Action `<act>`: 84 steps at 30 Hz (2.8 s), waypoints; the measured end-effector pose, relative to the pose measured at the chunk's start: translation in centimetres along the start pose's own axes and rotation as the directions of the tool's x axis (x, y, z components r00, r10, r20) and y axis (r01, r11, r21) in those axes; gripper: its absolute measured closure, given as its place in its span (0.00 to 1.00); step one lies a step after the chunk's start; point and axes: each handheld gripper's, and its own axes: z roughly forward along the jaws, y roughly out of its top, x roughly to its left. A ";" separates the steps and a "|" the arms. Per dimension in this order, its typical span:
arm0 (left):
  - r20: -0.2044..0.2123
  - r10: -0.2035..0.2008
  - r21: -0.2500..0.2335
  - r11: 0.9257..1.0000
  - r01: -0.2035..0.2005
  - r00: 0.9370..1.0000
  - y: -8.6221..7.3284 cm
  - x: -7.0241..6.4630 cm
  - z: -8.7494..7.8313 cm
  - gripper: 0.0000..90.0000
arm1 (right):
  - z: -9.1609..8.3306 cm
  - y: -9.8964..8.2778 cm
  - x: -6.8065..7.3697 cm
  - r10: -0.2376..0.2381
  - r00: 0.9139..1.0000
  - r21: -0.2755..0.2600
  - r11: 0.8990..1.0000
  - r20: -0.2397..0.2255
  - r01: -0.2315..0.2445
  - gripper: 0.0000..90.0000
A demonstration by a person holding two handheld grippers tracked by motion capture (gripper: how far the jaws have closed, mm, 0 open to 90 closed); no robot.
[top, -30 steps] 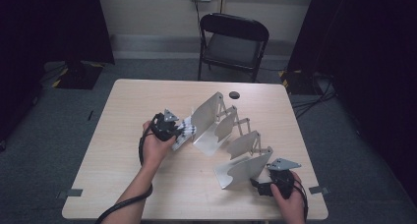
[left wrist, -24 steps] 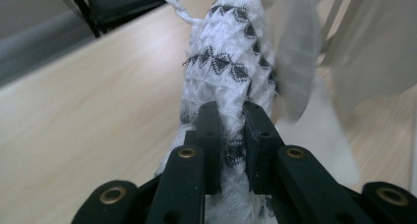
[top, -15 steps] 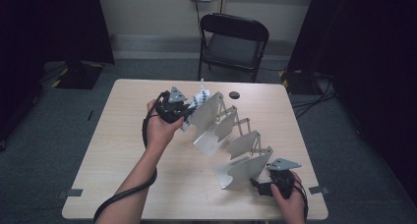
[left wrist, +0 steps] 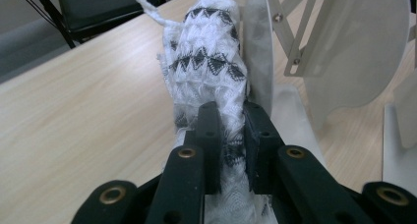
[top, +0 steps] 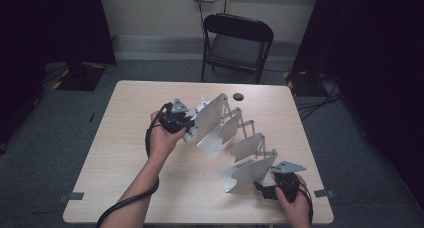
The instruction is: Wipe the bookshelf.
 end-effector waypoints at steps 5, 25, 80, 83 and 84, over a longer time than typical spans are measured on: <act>0.016 -0.022 0.027 0.999 0.022 1.000 -1.7 0.0 0.8 0.88 | 0.0 0.0 0.0 0.000 1.000 0.000 1.000 0.000 0.000 0.11; -0.039 -0.110 0.109 0.988 0.113 0.993 -7.6 0.9 1.8 0.59 | 0.0 0.0 0.0 0.000 1.000 0.000 1.000 0.000 0.000 0.11; -0.032 -0.072 0.021 0.997 0.073 0.997 -1.6 1.4 -0.7 0.85 | 0.0 0.0 0.1 0.000 1.000 0.002 1.000 -0.002 0.000 0.11; -0.026 -0.051 -0.026 0.998 0.050 0.998 0.6 1.4 -1.7 0.85 | 0.0 0.0 0.1 0.001 1.000 0.002 1.000 -0.002 -0.001 0.11; -0.022 -0.045 -0.037 0.998 0.045 0.999 1.3 1.3 -2.0 0.85 | 0.0 0.0 0.1 0.001 1.000 0.002 1.000 -0.002 -0.001 0.11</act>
